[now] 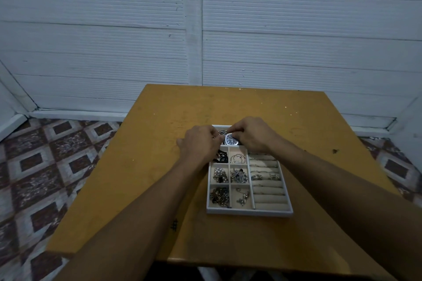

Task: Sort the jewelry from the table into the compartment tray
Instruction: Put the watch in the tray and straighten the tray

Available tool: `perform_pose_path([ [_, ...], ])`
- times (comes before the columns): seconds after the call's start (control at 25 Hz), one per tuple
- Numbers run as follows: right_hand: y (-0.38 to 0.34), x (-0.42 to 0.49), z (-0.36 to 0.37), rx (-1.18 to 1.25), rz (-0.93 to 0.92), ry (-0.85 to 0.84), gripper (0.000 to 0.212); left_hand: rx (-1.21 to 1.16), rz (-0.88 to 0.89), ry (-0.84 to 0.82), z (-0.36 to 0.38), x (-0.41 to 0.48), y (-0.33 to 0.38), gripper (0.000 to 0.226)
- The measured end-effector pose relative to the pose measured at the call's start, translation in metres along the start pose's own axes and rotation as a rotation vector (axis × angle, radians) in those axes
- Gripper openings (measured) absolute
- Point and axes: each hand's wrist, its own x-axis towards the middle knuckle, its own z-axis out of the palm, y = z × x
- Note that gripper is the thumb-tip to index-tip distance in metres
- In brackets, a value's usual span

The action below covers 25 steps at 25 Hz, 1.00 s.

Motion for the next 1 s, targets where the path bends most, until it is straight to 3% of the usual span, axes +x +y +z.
perform_pose_path([
  [0.16, 0.002, -0.008, -0.008, -0.116, -0.032, -0.067, 0.035, -0.003, -0.034, -0.027, -0.005, 0.008, 0.001, 0.02],
  [0.52, 0.005, -0.013, -0.005, -0.262, 0.001, 0.043, 0.022, 0.06, -0.018, -0.068, -0.011, 0.012, 0.006, 0.013],
  [1.0, 0.009, -0.012, -0.004, -0.354, 0.064, 0.044, 0.027, 0.122, 0.027, -0.065, -0.013, 0.013, 0.004, 0.007],
])
